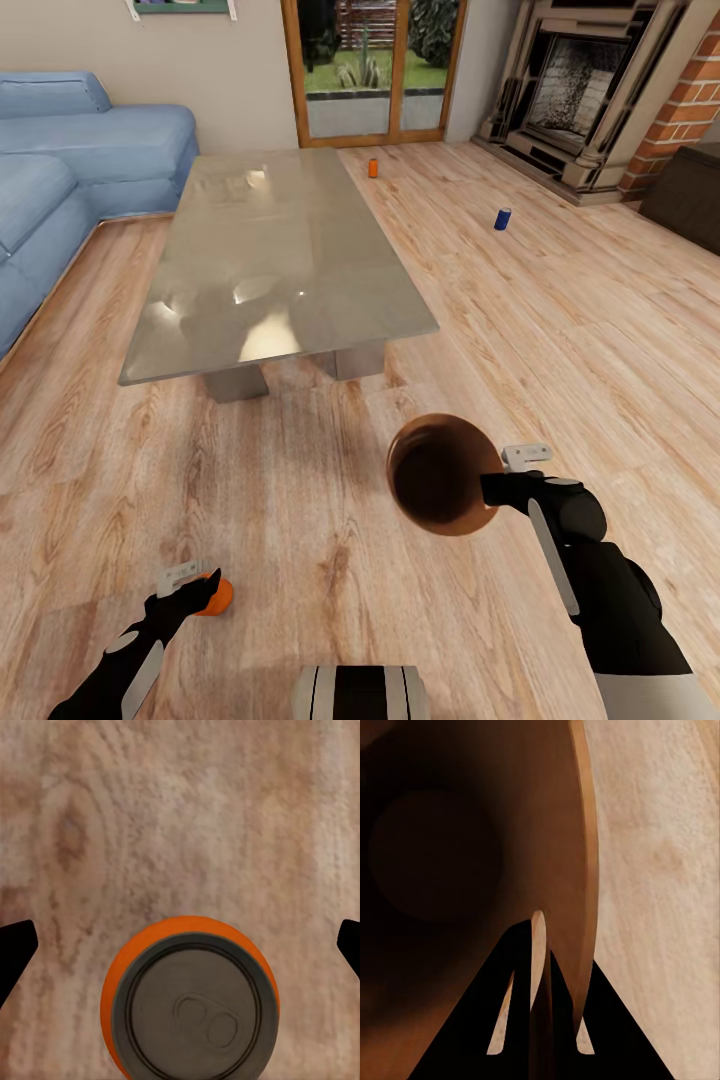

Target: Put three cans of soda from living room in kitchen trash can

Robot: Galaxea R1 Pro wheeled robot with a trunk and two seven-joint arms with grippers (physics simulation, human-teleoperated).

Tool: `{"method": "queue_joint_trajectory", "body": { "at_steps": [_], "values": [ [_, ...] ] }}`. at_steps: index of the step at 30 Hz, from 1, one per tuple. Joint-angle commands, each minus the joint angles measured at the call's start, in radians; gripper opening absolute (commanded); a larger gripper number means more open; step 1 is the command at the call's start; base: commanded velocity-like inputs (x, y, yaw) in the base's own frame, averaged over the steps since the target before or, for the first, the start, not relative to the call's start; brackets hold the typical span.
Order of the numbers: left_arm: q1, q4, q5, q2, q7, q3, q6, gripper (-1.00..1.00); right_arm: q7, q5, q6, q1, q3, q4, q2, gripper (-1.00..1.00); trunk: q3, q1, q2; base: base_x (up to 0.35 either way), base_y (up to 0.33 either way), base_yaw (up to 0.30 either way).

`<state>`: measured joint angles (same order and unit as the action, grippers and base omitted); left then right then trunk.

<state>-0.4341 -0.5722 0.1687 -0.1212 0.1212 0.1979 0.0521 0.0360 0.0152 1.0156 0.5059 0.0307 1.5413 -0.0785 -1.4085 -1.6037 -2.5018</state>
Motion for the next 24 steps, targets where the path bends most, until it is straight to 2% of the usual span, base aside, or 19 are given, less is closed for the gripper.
{"method": "queue_joint_trajectory", "body": {
  "at_steps": [1, 24],
  "values": [
    [0.000, 0.000, 0.000, 0.000, 0.000, 0.000, 0.000, 1.00, 0.005, -0.017, 0.000, 0.000, 0.000, 0.000, 0.000, -1.00, 0.000, 0.000, 0.000, 0.000, 0.000, 0.000],
    [0.000, 0.000, 0.000, 0.000, 0.000, 0.000, 0.000, 1.00, 0.005, -0.017, 0.000, 0.000, 0.003, 0.000, 0.000, -1.00, -0.013, 0.000, 0.000, 0.000, 0.000, 0.000]
  ]
}}
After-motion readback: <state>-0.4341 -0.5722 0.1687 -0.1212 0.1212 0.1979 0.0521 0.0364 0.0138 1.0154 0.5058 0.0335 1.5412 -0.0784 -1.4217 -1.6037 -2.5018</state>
